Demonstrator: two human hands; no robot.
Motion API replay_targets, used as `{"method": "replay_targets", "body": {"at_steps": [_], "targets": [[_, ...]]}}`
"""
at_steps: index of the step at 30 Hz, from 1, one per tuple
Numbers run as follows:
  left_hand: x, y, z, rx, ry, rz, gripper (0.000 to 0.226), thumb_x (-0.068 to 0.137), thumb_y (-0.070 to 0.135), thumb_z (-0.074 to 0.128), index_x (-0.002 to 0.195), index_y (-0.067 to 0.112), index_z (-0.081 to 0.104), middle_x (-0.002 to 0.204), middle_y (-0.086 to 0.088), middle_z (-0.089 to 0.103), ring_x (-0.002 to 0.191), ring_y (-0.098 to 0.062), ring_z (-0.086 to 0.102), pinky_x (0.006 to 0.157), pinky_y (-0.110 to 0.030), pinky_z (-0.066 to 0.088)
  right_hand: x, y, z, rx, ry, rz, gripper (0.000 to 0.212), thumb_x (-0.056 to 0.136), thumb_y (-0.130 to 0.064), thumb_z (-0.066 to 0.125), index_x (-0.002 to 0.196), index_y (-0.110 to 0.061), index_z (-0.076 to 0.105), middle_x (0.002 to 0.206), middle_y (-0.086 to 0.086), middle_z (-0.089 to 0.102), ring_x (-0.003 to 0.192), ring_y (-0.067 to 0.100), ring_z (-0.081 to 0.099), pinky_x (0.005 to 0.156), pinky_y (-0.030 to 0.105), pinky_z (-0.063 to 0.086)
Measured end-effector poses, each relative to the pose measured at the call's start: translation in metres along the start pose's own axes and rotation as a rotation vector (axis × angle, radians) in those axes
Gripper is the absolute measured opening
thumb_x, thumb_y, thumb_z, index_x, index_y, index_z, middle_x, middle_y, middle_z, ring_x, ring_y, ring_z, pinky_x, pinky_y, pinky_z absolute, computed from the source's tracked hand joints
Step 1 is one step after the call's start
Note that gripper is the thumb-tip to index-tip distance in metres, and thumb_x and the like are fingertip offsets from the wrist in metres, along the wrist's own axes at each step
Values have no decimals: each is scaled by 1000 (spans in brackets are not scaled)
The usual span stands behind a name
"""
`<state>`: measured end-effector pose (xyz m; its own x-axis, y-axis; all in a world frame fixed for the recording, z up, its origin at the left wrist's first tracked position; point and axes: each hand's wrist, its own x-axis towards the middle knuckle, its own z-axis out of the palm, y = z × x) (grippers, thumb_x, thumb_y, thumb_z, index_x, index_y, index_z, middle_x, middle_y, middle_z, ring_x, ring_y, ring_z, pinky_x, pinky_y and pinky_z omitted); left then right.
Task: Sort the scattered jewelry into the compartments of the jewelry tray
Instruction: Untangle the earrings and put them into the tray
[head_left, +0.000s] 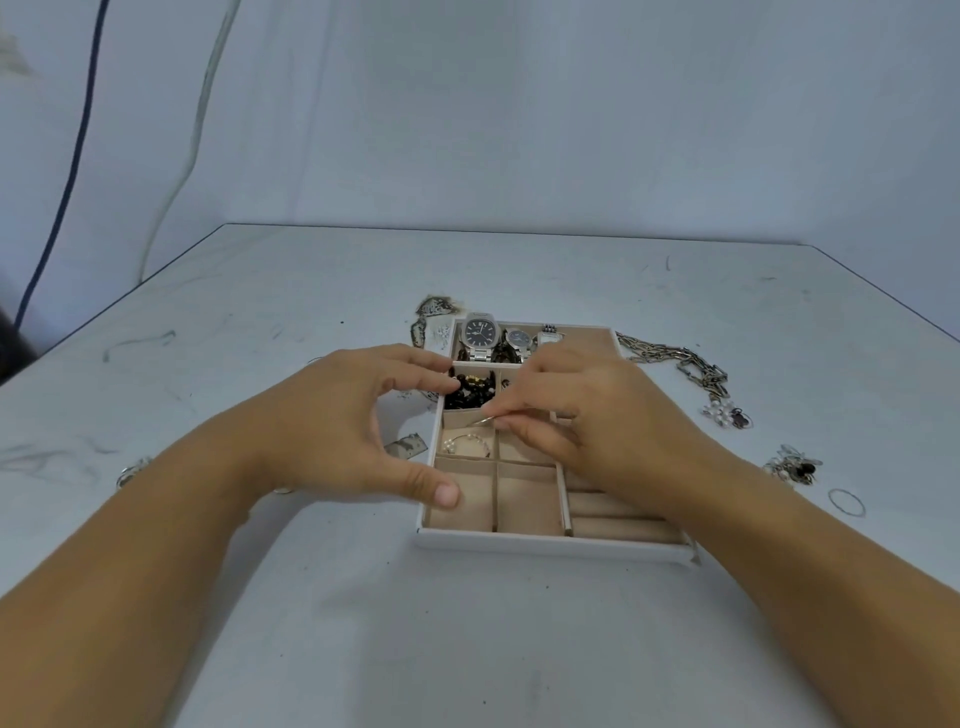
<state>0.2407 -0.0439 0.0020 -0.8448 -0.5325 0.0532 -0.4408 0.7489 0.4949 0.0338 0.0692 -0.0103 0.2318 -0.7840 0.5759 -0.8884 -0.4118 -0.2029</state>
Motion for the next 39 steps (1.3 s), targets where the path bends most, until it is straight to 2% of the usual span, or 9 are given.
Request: {"method": "replay_targets", "body": {"at_steps": [3,6,9,15,21,25,30,35,39], "targets": [[1,0,0,-1,-2,-5,96,39,83,70,126,47,52,137,40,35,129,15,31,113,-31,29,6,-4,7,-63,-48,-25,24,86,-34,54,93,-23,74,82,-5,66,77,16,58,69,36,49],[0,0,1,4,-5,-4,96,39,83,69,126,48,52,137,40,35,129,15,30,112,-31,29,9,-4,10,-81,-93,-21,23,85,-33,55,93,-22,74,82,-3,67,76,20,59,67,39,51],[0,1,0,7,-3,-3,96,39,83,69,127,48,52,137,41,34,129,16,30,111,-28,29,8,-6,8,-26,-174,47,20,84,-29,58,95,-24,74,88,-7,67,84,18,58,75,41,49],[1,-1,1,2,2,5,97,40,82,70,128,45,52,138,39,34,129,15,31,112,-29,29,3,-12,-2,-52,-379,145,44,82,-37,32,109,-39,67,104,-18,53,98,10,38,91,36,36],[0,-2,2,13,15,13,94,43,81,71,128,43,53,137,38,36,128,14,34,110,-28,31,-1,-18,-15,80,-381,245,48,81,-31,32,118,-38,60,109,-15,51,104,6,37,93,26,33],[0,5,7,60,86,70,85,55,84,59,128,39,55,134,33,42,123,12,40,106,-25,36,-15,-7,-60,73,-251,371,35,87,-13,49,109,-33,66,105,-11,57,93,-4,47,76,10,33],[9,35,22,34,230,158,66,72,77,48,124,37,59,131,27,48,121,8,44,99,-25,41,-50,19,-110,-72,-232,549,23,90,-23,54,102,-38,67,97,-22,57,87,-7,52,62,8,37],[27,92,36,136,148,295,59,80,70,49,126,35,56,131,24,48,122,6,42,99,-18,37,-104,37,-136,-178,-279,640,19,88,-24,57,98,-37,67,94,-21,57,83,-8,52,59,11,36],[42,134,56,233,87,396,57,82,68,46,128,34,53,131,19,49,123,-1,44,102,-29,41,-137,47,-141,-177,-233,650,17,85,-18,62,91,-33,68,88,-21,57,76,-14,52,58,8,35]]}}
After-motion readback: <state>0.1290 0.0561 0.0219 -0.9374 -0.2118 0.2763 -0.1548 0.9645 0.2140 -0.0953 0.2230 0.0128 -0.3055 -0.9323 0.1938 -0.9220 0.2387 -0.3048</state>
